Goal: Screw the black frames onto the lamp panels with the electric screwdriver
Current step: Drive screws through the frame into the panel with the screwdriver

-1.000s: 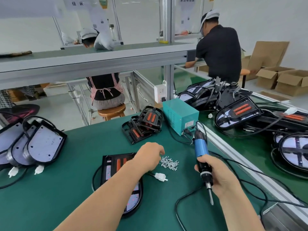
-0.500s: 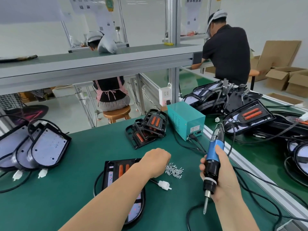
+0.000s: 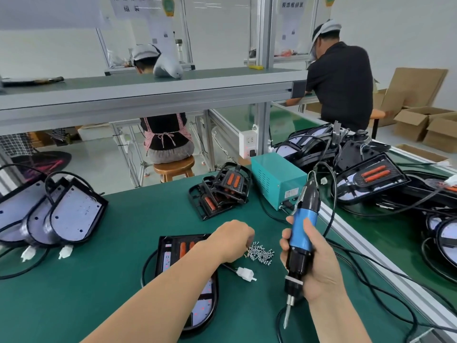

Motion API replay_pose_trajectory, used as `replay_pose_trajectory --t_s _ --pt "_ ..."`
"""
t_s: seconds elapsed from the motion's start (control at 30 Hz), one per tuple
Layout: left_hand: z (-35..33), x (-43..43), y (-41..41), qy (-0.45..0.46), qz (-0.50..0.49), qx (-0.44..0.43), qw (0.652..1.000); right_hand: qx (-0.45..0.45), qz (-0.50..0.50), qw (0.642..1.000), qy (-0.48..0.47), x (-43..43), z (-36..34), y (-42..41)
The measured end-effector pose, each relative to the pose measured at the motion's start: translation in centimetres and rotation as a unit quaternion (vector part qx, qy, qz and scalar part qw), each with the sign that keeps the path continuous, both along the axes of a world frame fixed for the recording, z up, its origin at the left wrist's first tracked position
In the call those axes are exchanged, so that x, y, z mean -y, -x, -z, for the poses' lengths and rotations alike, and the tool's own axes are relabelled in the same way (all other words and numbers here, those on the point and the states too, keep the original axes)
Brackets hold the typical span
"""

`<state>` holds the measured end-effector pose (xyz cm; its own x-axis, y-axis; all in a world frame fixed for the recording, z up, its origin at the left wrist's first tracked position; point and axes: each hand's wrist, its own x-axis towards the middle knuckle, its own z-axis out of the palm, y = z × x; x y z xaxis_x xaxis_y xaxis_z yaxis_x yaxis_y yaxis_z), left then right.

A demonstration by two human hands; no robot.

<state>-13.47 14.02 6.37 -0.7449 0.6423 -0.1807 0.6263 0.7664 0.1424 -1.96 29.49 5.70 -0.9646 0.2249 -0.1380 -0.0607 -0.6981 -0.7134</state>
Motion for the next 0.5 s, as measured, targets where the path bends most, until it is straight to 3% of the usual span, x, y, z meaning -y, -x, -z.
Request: replay_pose_trajectory --t_s 0.33,0.5 --pt "0.0 0.8 -0.5 -0.019 0.005 0.000 1.000 0.013 0.006 0.999 0.038 1.0 0.0 1.4" --pt "-1.0 2.0 -1.2 -0.203 -0.086 0.084 0.972 0.001 0.014 1.000 0.024 1.5 -1.2 2.1"
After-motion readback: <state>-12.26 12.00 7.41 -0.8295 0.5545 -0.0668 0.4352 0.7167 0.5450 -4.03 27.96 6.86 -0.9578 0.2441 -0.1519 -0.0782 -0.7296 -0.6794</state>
